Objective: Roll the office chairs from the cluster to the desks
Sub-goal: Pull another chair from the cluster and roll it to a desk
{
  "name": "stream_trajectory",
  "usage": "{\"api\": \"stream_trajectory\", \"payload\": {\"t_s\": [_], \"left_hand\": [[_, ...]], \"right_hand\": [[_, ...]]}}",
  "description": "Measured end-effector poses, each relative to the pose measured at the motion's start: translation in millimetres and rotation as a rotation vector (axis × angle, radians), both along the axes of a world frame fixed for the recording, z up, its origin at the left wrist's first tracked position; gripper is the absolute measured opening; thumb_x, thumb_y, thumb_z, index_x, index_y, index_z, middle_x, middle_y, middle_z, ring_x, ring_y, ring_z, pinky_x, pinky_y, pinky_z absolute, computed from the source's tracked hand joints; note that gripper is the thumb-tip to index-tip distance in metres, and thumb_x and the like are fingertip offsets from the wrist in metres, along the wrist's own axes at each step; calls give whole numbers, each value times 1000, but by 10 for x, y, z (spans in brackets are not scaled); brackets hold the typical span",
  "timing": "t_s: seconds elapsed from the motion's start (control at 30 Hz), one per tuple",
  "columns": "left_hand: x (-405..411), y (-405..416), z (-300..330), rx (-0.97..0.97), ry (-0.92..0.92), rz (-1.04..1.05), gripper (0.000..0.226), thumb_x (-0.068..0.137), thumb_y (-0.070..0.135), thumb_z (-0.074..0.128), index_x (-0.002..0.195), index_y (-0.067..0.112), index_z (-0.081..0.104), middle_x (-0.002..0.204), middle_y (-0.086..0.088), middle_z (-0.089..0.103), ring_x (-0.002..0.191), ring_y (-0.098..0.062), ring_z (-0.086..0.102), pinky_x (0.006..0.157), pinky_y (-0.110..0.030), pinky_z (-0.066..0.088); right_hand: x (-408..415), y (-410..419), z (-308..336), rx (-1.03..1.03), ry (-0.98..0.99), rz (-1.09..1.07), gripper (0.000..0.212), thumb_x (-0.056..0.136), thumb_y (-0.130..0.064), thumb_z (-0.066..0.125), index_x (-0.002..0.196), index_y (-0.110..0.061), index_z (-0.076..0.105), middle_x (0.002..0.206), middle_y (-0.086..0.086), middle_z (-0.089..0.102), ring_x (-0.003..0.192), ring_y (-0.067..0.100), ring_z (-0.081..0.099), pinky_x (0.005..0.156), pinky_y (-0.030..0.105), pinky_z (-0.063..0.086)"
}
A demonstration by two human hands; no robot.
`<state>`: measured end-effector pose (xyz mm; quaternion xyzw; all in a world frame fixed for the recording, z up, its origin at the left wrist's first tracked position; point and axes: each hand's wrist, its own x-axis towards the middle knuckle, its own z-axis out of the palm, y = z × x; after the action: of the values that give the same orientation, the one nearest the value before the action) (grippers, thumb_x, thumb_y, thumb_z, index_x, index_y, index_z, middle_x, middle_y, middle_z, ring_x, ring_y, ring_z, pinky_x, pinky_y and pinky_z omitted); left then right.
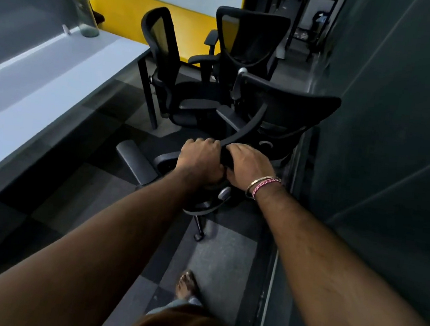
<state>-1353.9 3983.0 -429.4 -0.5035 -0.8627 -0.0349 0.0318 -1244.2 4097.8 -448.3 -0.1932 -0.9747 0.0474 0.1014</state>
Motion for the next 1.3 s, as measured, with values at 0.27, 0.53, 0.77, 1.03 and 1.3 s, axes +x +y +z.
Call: {"api": "stream_trajectory", "payload": {"t_s": [0.27,0.53,0.77,1.03,1.3], "left_hand": [[-502,737,-377,-43,-135,101,49,82,57,61,113,19,62,114,-2,69,106,-27,65,93,-41,49],[-584,1192,-556,-257,-241,194,26,90,52,55,93,26,59,96,2,68,76,-21,58,68,-37,47],[-586,1374,-466,-365,-241,249,23,94,48,54,90,26,59,90,1,67,77,-24,64,65,-35,47],[-455,1265,-472,-335,-279,375,22,98,35,57,108,20,69,106,-5,70,94,-28,69,74,-40,54],[-483,725,-472,-369,-248,418,17,96,30,63,106,18,70,102,-5,69,92,-26,69,75,-38,55]], "right_hand": [[-618,843,-200,-8,-95,129,57,75,-29,75,126,-12,56,124,5,62,121,24,55,103,35,45],[-1024,1420,-523,111,-247,343,23,67,-27,68,87,-22,61,87,-2,67,86,22,64,92,33,48],[-1217,1633,-474,267,-315,540,17,74,-43,62,79,-27,61,79,-6,65,76,20,65,56,30,39],[-1228,1529,-455,350,-318,621,22,78,-48,58,81,-27,65,78,-3,67,73,23,68,58,30,35],[-1197,939,-435,277,-296,614,31,83,-53,52,73,-26,64,71,-3,66,67,24,66,57,30,40]]}}
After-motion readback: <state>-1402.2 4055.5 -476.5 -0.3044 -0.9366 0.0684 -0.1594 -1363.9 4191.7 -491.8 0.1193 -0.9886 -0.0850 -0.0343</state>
